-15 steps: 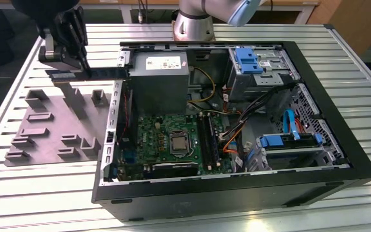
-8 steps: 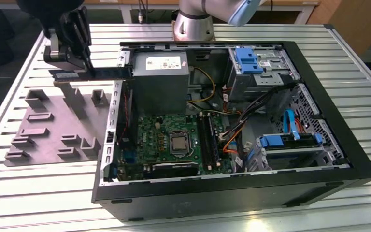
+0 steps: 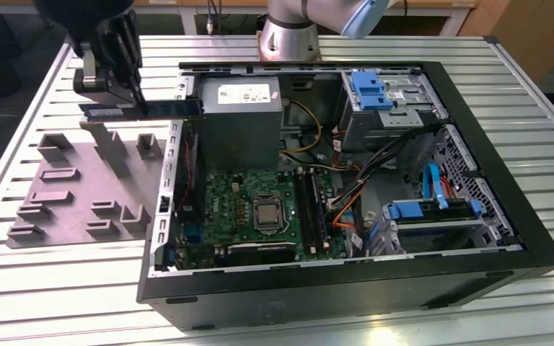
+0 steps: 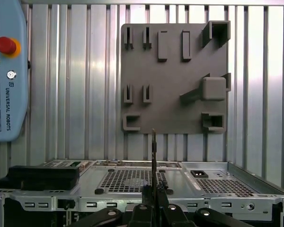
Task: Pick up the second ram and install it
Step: 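Pick up the second ram and move it above second insertion slot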
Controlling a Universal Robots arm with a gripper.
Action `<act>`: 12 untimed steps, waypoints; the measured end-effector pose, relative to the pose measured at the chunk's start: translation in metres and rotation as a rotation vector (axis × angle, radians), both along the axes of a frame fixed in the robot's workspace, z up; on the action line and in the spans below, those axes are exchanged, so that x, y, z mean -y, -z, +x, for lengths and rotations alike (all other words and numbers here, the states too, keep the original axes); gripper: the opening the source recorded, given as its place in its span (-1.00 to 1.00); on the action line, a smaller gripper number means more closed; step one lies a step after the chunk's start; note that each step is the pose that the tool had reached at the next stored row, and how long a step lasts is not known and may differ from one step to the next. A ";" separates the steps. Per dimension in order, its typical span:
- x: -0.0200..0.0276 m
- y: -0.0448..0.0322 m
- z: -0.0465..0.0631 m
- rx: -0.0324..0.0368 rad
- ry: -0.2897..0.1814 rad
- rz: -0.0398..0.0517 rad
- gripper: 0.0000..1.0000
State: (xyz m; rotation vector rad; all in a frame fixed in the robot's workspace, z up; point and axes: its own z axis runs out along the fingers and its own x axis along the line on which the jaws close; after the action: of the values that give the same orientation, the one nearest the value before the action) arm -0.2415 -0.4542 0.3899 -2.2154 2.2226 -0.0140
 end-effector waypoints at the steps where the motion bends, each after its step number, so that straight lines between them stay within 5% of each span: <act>1: 0.0000 0.0000 0.001 0.0000 0.000 0.0000 -0.72; 12: 0.0000 0.0000 0.012 0.0000 0.000 0.0000 -0.72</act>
State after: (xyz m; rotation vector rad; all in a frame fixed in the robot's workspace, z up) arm -0.2293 -0.4542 0.3899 -2.2154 2.2226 -0.0139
